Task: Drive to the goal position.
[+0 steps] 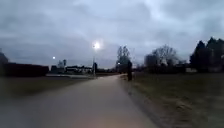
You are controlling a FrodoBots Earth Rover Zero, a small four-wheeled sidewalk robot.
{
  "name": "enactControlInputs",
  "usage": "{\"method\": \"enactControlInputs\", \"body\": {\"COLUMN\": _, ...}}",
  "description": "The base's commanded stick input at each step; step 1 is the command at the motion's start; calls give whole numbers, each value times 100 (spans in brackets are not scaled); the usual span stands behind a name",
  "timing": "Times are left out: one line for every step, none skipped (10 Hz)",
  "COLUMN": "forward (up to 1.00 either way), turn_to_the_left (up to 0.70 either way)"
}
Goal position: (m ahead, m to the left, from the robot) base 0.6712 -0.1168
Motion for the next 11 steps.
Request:
{"method": "enactControlInputs", "body": {"forward": 100, "turn_to_the_left": 4}}
{"method": "enactControlInputs", "body": {"forward": 100, "turn_to_the_left": 4}}
{"method": "enactControlInputs", "body": {"forward": 100, "turn_to_the_left": 4}}
{"method": "enactControlInputs", "body": {"forward": 100, "turn_to_the_left": 4}}
{"method": "enactControlInputs", "body": {"forward": 100, "turn_to_the_left": 4}}
{"method": "enactControlInputs", "body": {"forward": 100, "turn_to_the_left": 4}}
{"method": "enactControlInputs", "body": {"forward": 100, "turn_to_the_left": 4}}
{"method": "enactControlInputs", "body": {"forward": 100, "turn_to_the_left": 4}}
{"method": "enactControlInputs", "body": {"forward": 100, "turn_to_the_left": 4}}
{"method": "enactControlInputs", "body": {"forward": 100, "turn_to_the_left": 4}}
{"method": "enactControlInputs", "body": {"forward": 100, "turn_to_the_left": 4}}
